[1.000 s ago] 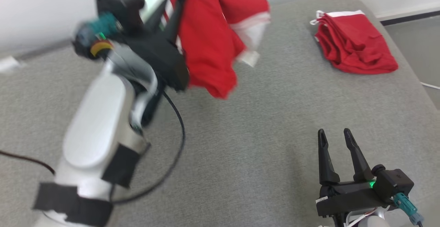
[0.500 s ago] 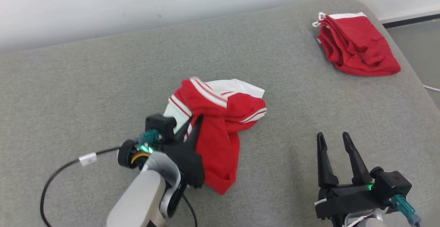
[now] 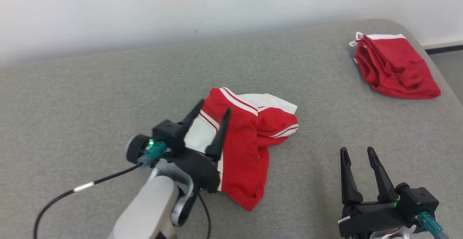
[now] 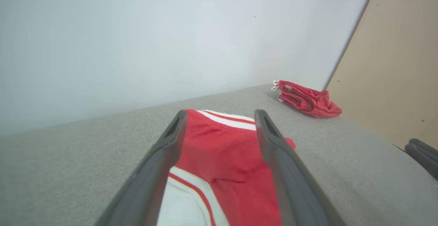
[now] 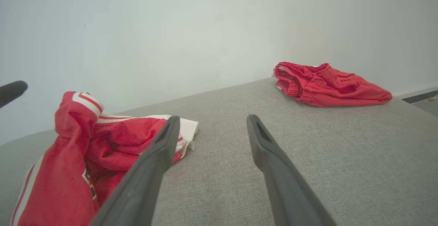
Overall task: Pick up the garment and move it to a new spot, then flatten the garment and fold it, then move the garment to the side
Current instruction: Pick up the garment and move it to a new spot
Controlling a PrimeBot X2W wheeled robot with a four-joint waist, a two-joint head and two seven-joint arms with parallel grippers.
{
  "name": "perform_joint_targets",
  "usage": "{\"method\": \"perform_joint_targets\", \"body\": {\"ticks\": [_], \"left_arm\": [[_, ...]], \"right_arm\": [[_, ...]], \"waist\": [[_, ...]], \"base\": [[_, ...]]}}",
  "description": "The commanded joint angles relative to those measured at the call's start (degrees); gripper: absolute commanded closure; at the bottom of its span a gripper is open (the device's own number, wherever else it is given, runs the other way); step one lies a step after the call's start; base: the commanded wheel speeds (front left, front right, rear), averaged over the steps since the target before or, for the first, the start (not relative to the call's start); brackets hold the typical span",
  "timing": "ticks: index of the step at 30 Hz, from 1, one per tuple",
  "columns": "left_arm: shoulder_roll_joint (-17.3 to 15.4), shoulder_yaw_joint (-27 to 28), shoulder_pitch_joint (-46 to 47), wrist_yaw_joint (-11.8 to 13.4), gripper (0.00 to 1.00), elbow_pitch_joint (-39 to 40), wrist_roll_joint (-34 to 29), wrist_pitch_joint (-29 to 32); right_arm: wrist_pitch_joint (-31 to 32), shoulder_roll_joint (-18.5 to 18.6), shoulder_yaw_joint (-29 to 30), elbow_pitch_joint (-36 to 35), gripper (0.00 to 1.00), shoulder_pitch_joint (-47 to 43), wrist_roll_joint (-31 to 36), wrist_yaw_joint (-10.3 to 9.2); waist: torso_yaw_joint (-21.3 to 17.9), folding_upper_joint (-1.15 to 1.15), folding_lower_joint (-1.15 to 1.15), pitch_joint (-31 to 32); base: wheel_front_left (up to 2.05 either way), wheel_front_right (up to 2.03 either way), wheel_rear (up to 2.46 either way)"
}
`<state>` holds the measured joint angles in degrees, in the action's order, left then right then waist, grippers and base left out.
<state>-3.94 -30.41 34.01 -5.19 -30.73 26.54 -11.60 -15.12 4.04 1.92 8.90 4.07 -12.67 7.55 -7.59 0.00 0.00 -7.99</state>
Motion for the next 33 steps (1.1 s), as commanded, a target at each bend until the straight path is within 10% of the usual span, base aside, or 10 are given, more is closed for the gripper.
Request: {"method": "perform_joint_targets", "body": {"ticks": [1, 19, 33], "left_arm": [[-1.47, 0.83, -0.91, 0.61, 0.00, 1.11, -0.49, -0.72], [-12.27, 12.97, -15.00, 5.27, 0.00, 14.24, -1.33, -3.61], [-11.49, 25.64, -32.25, 4.14, 0.00, 24.22, -6.64, -3.62]], "right_arm": [[-0.01, 0.21, 0.26, -0.16, 0.00, -0.86, -0.09, -0.15], [-0.01, 0.40, 0.87, -1.48, 0.00, -3.75, 0.04, -0.15], [-0.01, 0.45, 0.76, -1.99, 0.00, -4.87, -0.04, -0.15]], "waist": [[2.02, 0.00, 0.00, 1.85], [8.18, 0.00, 0.00, 6.05], [8.98, 0.00, 0.00, 6.74]], "base": [[0.00, 0.00, 0.00], [0.00, 0.00, 0.00], [0.00, 0.00, 0.00]]}}
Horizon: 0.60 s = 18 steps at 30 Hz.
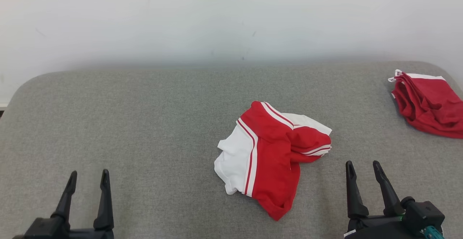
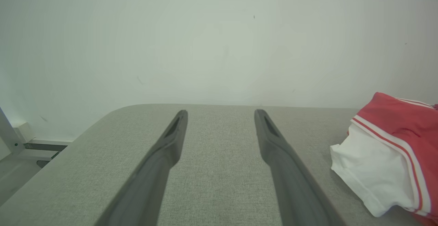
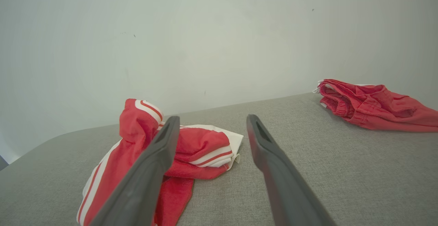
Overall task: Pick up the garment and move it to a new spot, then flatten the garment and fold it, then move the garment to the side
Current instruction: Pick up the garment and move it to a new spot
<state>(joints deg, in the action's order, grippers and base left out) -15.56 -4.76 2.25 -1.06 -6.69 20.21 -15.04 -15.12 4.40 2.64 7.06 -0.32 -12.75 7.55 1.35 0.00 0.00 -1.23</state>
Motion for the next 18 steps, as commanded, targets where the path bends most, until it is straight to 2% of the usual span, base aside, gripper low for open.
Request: {"method": "perform_joint_targets", "body": {"ticks": [1, 6, 18], "left_arm": [[0.53, 0.50, -1.19, -0.32, 0.00, 0.51, -0.76, -0.18], [2.90, 2.53, -3.23, -0.77, 0.00, 1.01, -2.42, -0.18], [7.23, 6.61, -4.60, -4.61, 0.00, 0.06, -5.65, -0.19]], "right_arm": [[-0.01, 0.07, 0.11, -0.17, 0.00, -0.59, 0.05, -0.15], [-0.01, -0.14, 0.21, 0.16, 0.00, -1.00, 0.37, -0.15], [-0.01, -0.29, -0.72, 1.19, 0.00, -1.19, 0.23, -0.15]], "waist": [[0.14, 0.00, 0.00, -0.04], [0.64, 0.00, 0.00, 0.12], [0.42, 0.00, 0.00, 0.44]], "base": [[0.00, 0.00, 0.00], [0.00, 0.00, 0.00], [0.00, 0.00, 0.00]]}}
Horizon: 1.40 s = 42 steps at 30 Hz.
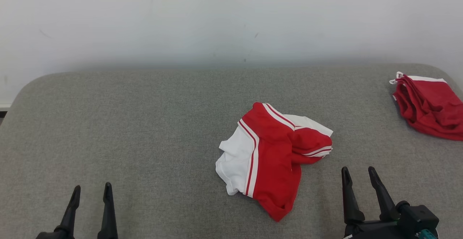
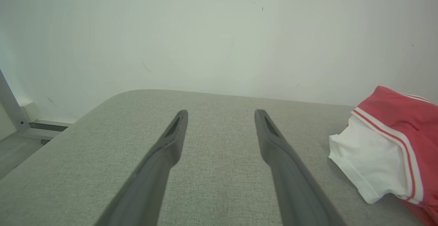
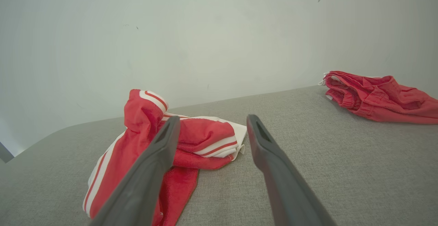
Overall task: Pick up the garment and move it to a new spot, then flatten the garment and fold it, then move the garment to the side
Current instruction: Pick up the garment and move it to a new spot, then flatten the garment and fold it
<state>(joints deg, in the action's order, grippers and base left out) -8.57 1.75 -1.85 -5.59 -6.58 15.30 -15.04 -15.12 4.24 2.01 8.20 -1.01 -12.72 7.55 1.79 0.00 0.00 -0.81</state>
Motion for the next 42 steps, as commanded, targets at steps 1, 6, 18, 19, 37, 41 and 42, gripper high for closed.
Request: {"method": "perform_joint_targets", "body": {"ticks": [1, 6, 18, 19, 37, 41, 42], "left_arm": [[0.45, 0.32, -0.58, -0.43, 0.00, -0.07, -0.87, -0.19], [1.28, 0.98, -0.72, -1.10, 0.00, -0.35, -1.91, -0.19], [2.23, 1.95, -0.99, -1.85, 0.00, -0.91, -3.39, -0.19], [2.31, 2.04, -0.99, -1.88, 0.00, -0.89, -3.41, -0.19], [2.47, 2.39, -0.60, -1.86, 0.00, -1.23, -3.73, -0.19], [2.30, 2.32, -0.46, -1.87, 0.00, -1.41, -3.51, -0.19], [2.29, 2.32, -0.48, -1.87, 0.00, -1.47, -3.48, -0.19]], "right_arm": [[-0.01, -0.13, -0.09, 0.11, 0.00, -0.50, 0.18, -0.15], [-0.01, -0.07, -0.10, 0.40, 0.00, -0.60, 0.11, -0.15], [-0.01, 0.27, -0.41, 0.85, 0.00, -0.78, 0.11, -0.15], [-0.01, 0.33, -0.42, 0.83, 0.00, -0.81, 0.10, -0.15], [-0.01, 0.38, -0.53, 1.07, 0.00, -0.33, 0.28, -0.15], [-0.01, 0.34, -0.49, 1.13, 0.00, -0.33, 0.30, -0.15], [-0.01, 0.34, -0.50, 1.18, 0.00, -0.34, 0.31, -0.15]], "waist": [[-0.01, 0.00, 0.00, 0.04], [0.08, 0.00, 0.00, 0.29], [0.43, 0.00, 0.00, 0.74], [0.46, 0.00, 0.00, 0.74], [0.18, 0.00, 0.00, 0.54], [0.07, 0.00, 0.00, 0.54], [0.03, 0.00, 0.00, 0.58]], "base": [[0.00, 0.00, 0.00], [0.00, 0.00, 0.00], [0.00, 0.00, 0.00], [0.00, 0.00, 0.00], [0.00, 0.00, 0.00], [0.00, 0.00, 0.00], [0.00, 0.00, 0.00]]}}
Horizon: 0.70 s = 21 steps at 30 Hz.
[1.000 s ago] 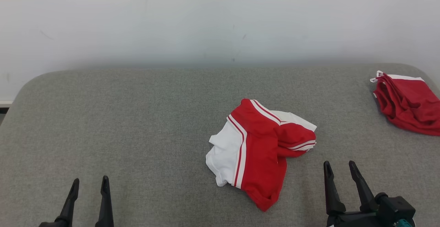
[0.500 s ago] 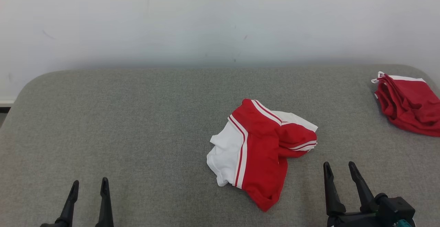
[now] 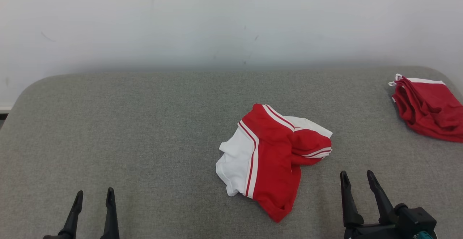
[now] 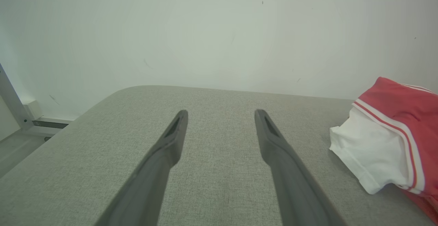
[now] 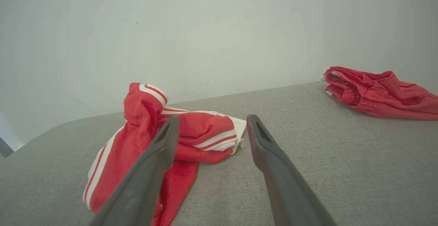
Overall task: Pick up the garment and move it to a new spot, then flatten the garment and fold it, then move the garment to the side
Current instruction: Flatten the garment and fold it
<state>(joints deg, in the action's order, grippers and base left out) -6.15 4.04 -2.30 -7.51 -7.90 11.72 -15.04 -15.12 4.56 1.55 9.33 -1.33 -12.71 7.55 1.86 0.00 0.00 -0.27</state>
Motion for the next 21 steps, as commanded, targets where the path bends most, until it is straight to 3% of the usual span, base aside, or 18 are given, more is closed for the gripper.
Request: {"method": "perform_joint_targets", "body": {"ticks": [1, 11, 21], "left_arm": [[-0.13, 0.03, -0.03, 0.05, 0.00, -0.18, 0.13, -0.19], [-0.87, -0.79, 3.10, 0.05, 0.00, -1.17, 0.72, -0.19], [-3.99, -9.18, 13.49, 0.05, 0.00, -5.57, 2.68, -0.19]], "right_arm": [[-0.01, 0.01, -0.01, 0.08, 0.00, -0.02, 0.28, -0.15], [-0.01, -0.07, -0.59, 0.01, 0.00, 0.57, -0.08, -0.15], [-0.01, -0.40, -0.96, -0.12, 0.00, 2.24, -0.38, -0.15]], "waist": [[-0.08, 0.00, 0.00, 0.06], [-1.39, 0.00, 0.00, -0.75], [-5.44, 0.00, 0.00, -4.49]], "base": [[0.00, 0.00, 0.00], [0.00, 0.00, 0.00], [0.00, 0.00, 0.00]]}}
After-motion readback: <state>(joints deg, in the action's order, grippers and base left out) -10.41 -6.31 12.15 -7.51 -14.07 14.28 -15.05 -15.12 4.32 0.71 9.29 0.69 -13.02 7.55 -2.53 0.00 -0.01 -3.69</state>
